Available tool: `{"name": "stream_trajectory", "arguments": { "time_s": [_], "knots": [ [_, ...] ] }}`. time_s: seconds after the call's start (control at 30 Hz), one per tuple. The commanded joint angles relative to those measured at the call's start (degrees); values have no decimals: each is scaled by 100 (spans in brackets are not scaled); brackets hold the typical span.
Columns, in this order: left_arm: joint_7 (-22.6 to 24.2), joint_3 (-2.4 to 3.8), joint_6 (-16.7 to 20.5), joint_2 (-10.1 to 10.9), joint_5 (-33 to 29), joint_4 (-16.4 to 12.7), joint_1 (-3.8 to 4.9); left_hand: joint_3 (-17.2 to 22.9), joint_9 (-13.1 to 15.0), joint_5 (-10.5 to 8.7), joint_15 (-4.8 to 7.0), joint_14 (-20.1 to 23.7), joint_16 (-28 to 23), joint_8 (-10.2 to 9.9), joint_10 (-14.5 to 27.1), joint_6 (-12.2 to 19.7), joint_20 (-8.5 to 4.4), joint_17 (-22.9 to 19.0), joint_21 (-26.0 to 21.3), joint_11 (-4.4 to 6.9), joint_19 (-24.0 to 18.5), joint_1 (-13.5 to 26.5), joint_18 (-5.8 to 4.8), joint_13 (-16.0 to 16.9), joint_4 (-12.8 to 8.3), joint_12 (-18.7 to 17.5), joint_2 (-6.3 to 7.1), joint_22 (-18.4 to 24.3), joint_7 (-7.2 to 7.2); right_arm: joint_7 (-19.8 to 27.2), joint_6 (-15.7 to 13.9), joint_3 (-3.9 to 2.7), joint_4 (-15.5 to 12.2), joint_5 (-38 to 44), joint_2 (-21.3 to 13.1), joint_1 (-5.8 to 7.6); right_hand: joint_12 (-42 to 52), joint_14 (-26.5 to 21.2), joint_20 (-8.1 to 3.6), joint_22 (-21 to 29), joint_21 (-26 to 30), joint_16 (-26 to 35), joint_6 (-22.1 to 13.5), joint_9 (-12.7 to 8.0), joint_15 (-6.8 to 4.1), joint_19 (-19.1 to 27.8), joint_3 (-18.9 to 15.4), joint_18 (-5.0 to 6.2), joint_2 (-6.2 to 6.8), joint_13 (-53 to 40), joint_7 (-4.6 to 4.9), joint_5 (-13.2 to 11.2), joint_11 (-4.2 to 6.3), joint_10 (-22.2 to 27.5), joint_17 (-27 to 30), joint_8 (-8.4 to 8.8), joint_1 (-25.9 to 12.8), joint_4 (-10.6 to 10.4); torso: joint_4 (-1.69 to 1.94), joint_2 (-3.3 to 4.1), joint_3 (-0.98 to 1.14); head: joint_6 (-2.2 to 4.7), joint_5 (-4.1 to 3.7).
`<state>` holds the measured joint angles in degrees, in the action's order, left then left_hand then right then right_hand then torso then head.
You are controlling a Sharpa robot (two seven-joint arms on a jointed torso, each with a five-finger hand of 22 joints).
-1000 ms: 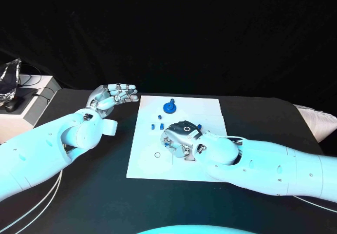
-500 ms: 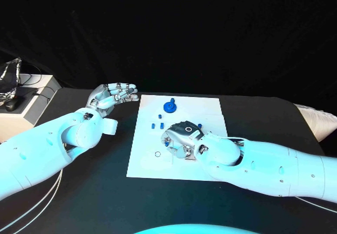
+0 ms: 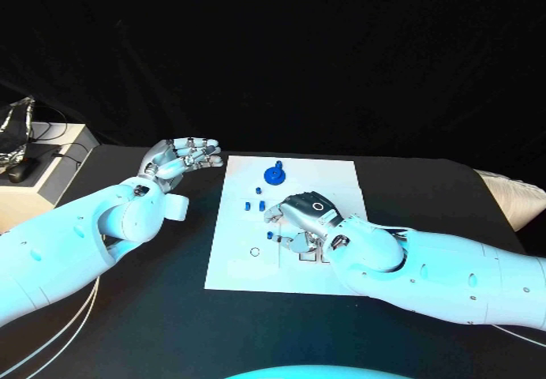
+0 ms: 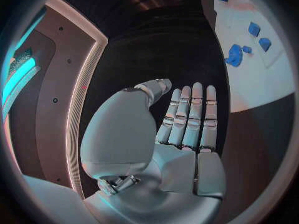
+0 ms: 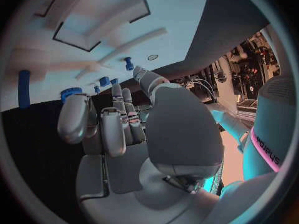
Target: Assemble the parts on the task board
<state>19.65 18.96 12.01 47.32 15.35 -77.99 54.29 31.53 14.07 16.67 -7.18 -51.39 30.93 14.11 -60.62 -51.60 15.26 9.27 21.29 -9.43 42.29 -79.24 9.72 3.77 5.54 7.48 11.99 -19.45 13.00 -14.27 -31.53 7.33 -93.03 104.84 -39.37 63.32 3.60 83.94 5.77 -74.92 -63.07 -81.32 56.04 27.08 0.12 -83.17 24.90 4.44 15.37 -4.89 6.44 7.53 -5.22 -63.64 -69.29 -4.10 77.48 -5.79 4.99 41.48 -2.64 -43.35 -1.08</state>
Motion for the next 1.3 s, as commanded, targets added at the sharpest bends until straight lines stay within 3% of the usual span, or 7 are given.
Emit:
{"name": "stream_trajectory", "arguments": {
  "time_s": [0.03, 0.27, 0.33, 0.57, 0.8, 1.13, 1.3],
  "knots": [
    [4, 4, -75, -17, -31, 11, 2, -6, -6, -7, -28, 8, -35, 33, 8, -1, -10, 9, -22, -41, 48, -45, 75, 5, -19, -23, 3, 10, 8, 132, -325, -33, -56, -398, -167, 23, 31, 188, 1, -112, -3, 9, -172, -77, 12, 6, -124, 62, -35, -28, -60, 79, 15, -17, -17, 43, 125, -53, -10, -2, -1, 33, -28],
    [-10, 4, -96, -3, -31, 13, 2, -6, -6, -7, -28, 8, -35, 33, 8, -1, -10, 9, -22, -41, 48, -45, 75, 5, -19, -23, 3, 10, 8, 189, -77, -90, -214, -734, -641, 125, 81, 193, -21, -152, -69, -3, -13, -118, -21, -30, -96, 48, -70, -79, 36, 149, 53, -220, -26, -29, 262, -143, -37, 3, 11, 72, -47],
    [-15, 3, -108, 0, -31, 18, 2, -5, -7, -7, -29, 10, -41, 35, 8, -1, -10, 12, -29, -41, 51, -48, 72, 5, -20, -25, 0, 14, 8, 205, 95, -114, -263, -774, -786, 185, 128, 209, -59, -218, -189, -31, 53, -138, -65, -73, 46, 28, -46, -105, 62, 189, 110, -442, -75, -50, 310, -189, -48, 1, 20, 83, -27],
    [-13, 3, -140, -3, -31, 20, 2, -5, -7, -7, -29, 10, -41, 35, 8, -1, -10, 12, -29, -41, 51, -49, 72, 5, -20, -25, 0, 14, 8, 317, 695, -150, -280, -831, -1097, 432, 43, 214, -80, -253, -238, -43, 121, -164, -69, -93, 179, 13, 94, -80, 102, 217, 105, -481, -86, -69, 297, -259, -48, -2, 17, 79, -47],
    [-19, 3, -160, -15, -31, 20, 1, -4, -8, -8, -29, 9, -46, 39, 4, -4, -11, 17, -35, -40, 56, -55, 71, 6, -23, -25, -3, 18, 5, 286, 990, -157, -13, -595, -1049, 519, -9, 214, -66, -256, -230, -47, 62, -196, -44, -91, 131, 11, 123, -51, 48, 199, 75, -352, -86, -32, 278, -275, -25, 4, 7, 71, -67],
    [-40, 2, -172, -14, -31, 17, 1, -6, -9, -9, -30, 10, -50, 42, 2, -5, -11, 20, -40, -40, 58, -55, 70, 7, -22, -25, -4, 22, 4, 250, 1179, -148, 283, -458, -855, 532, -4, 213, -56, -257, -224, -50, 88, -202, -33, -91, 151, 11, 77, -41, 34, 200, 62, -301, -88, -43, 311, -284, -27, 8, -6, 47, -66],
    [-50, 2, -172, 1, -29, 11, 1, -6, -9, -9, -30, 10, -50, 42, 2, -5, -11, 20, -40, -40, 58, -55, 70, 7, -22, -25, -4, 22, 4, 193, 1221, -143, 371, -369, -808, 532, -1, 211, -51, -255, -216, -49, 124, -203, -28, -90, 185, 12, 54, -36, 33, 209, 55, -282, -84, -60, 343, -287, -33, 13, 3, 33, -63]
  ]
}}
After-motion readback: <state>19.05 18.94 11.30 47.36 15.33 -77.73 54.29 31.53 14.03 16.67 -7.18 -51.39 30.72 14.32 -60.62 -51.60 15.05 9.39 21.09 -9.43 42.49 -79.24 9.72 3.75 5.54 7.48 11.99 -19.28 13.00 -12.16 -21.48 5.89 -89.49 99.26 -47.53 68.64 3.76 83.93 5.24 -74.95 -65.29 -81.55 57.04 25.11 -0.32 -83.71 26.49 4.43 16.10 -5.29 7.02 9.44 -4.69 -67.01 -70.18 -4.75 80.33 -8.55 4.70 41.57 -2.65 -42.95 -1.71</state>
